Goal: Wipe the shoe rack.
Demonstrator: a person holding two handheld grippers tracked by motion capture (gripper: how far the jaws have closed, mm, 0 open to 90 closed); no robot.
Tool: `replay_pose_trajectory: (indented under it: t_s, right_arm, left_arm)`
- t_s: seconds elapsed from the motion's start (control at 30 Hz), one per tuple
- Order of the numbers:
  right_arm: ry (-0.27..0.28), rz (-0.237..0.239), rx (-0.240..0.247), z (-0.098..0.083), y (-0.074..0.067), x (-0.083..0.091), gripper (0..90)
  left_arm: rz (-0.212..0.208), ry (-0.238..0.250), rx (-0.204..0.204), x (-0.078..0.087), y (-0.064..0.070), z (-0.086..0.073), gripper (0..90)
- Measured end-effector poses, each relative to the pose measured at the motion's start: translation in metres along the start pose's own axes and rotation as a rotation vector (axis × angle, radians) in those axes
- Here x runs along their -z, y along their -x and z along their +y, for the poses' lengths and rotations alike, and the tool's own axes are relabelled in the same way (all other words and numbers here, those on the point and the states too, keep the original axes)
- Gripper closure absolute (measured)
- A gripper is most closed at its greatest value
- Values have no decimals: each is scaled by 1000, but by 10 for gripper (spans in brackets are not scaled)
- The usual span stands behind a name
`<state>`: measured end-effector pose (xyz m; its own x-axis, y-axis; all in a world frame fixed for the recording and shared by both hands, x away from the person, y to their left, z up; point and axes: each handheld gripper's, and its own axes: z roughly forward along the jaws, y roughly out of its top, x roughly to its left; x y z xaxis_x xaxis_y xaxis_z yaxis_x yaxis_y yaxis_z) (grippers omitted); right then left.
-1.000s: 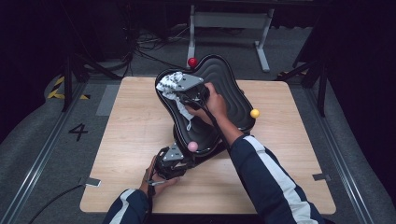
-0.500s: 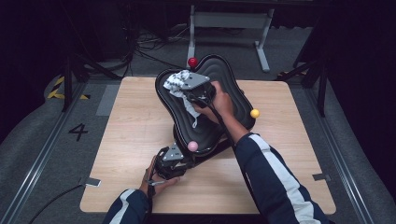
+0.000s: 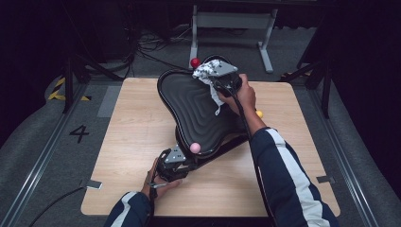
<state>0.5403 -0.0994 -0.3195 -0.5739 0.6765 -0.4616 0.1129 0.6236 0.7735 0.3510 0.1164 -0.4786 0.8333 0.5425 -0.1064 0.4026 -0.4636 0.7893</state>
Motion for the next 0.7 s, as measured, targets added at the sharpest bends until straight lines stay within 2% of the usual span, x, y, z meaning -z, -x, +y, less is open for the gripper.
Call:
replay_pose_trajectory:
  t_s: [0.07,0.17,0.27,0.4,0.57,0.7]
  right_arm:
    - [-5,-8,-1,-1,3,-1,792]
    - [-30,-45,-33,-6,17,-4,792]
    - [-48,-63,-51,-10,24,-6,792]
    - [-67,-61,-77,-15,31,-5,792]
    - [-102,-81,-82,-25,38,-2,790]
    - [-87,-60,-108,-33,42,2,789]
  left_arm:
    - [0,-1,2,0,0,0,735]
    - [1,2,1,0,1,0,735]
    - [1,3,0,0,0,0,735]
    - [3,9,2,0,1,0,735]
    - [6,13,-1,-1,1,0,735]
    - [-2,7,2,0,0,0,735]
